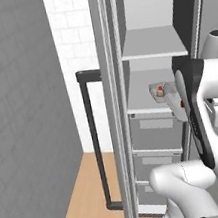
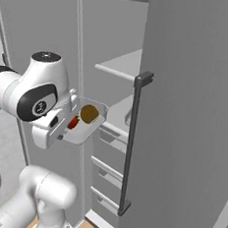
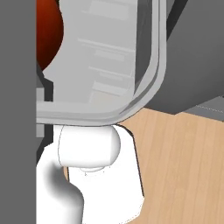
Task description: Take the meat container that has the steak and place it on the second highest rack of the freezer. Then take the vegetable container that has the tomato and avocado and place it on the highest rack of the freezer.
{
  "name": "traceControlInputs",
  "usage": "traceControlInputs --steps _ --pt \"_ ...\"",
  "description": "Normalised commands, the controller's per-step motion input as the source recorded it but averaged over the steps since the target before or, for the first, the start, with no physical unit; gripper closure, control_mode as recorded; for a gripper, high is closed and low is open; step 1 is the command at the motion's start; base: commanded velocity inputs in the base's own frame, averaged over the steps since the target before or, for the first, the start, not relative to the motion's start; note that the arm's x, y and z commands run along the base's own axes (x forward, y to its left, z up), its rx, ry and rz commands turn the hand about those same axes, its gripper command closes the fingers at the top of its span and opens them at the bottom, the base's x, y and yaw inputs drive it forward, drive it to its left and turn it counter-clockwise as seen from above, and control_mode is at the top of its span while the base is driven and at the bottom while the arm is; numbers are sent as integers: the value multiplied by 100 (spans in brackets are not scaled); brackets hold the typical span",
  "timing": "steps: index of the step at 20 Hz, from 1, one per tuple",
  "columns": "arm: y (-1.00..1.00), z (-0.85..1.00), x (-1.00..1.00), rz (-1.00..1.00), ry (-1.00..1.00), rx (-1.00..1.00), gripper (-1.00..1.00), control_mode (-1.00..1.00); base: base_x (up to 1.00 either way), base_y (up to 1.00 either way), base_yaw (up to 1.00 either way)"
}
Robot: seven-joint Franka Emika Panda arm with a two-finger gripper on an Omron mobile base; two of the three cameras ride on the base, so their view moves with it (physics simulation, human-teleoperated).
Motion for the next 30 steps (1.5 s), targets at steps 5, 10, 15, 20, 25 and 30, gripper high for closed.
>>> traceControlInputs --steps 5,10,15,20,25,30 --pt "0 0 0 0 0 0 100 100 7 -39 8" --pt "0 0 0 0 0 0 100 100 50 -17 5" --pt "0 0 0 0 0 0 100 100 59 0 1" --pt "0 0 0 0 0 0 100 100 25 22 3" --pt "0 0 0 0 0 0 100 100 47 20 -1" --pt "0 -2 0 0 -4 0 100 -100 6 1 0"
